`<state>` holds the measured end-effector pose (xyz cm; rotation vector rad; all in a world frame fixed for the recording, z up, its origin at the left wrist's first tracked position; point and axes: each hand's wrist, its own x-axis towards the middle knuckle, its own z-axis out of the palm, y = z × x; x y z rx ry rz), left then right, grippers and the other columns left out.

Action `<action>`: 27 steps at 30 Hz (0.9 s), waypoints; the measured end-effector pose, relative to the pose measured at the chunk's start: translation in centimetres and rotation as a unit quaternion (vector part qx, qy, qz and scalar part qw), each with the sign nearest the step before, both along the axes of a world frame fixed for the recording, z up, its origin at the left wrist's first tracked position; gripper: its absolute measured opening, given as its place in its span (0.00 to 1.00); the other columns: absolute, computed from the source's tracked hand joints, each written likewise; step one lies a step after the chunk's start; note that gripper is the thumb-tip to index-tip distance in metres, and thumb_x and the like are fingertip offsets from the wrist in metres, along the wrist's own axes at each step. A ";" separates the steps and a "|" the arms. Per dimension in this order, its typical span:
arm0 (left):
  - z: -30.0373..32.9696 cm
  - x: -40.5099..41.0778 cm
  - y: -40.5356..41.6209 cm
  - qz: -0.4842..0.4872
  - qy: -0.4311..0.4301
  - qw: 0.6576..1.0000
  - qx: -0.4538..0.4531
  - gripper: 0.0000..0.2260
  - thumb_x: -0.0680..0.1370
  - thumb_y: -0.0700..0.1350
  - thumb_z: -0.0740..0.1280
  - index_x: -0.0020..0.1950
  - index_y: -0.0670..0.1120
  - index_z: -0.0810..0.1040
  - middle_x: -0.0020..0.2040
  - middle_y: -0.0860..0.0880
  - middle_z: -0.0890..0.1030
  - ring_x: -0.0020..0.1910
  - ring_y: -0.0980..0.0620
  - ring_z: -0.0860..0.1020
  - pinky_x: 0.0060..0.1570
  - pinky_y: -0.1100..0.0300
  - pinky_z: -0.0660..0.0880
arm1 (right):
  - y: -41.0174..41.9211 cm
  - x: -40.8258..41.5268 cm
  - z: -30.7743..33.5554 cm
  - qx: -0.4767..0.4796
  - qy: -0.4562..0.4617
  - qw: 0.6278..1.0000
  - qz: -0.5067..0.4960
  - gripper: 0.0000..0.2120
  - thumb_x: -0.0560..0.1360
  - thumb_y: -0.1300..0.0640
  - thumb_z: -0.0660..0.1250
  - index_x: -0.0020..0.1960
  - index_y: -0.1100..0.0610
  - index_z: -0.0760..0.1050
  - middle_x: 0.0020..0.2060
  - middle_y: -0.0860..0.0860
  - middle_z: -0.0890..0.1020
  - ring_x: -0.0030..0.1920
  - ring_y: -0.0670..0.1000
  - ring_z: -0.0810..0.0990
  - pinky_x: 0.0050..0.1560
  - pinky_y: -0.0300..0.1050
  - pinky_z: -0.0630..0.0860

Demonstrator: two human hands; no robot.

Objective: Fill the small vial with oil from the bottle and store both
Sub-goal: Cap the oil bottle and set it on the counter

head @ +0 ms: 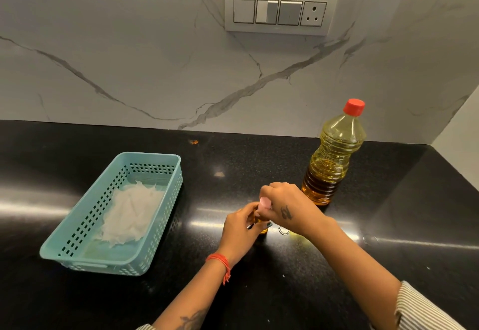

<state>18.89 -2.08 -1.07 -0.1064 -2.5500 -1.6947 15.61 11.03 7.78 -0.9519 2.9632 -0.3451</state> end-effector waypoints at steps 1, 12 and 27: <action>0.0 0.0 0.0 0.000 0.001 1.000 -0.002 0.15 0.70 0.40 0.72 0.50 0.58 0.76 0.46 0.51 0.83 0.47 0.53 0.81 0.52 0.55 0.78 | -0.1 -0.1 -0.2 0.010 0.002 1.000 -0.013 0.16 0.75 0.44 0.63 0.51 0.56 0.72 0.46 0.53 0.79 0.42 0.50 0.74 0.40 0.43 0.70; -0.5 -0.3 0.0 0.012 -0.007 1.000 0.007 0.18 0.69 0.43 0.74 0.57 0.52 0.77 0.48 0.50 0.84 0.49 0.55 0.81 0.55 0.54 0.77 | 1.1 -0.2 0.3 -0.032 -0.089 0.995 0.039 0.26 0.73 0.67 0.65 0.66 0.46 0.70 0.64 0.50 0.74 0.65 0.52 0.72 0.61 0.47 0.73; -0.5 -0.3 -0.1 0.012 -0.001 1.000 -0.005 0.18 0.69 0.43 0.74 0.58 0.51 0.77 0.49 0.50 0.83 0.50 0.55 0.81 0.55 0.56 0.77 | 1.6 -0.7 1.2 -0.022 -0.133 0.991 0.012 0.29 0.71 0.64 0.69 0.68 0.45 0.66 0.64 0.50 0.73 0.65 0.51 0.71 0.60 0.48 0.74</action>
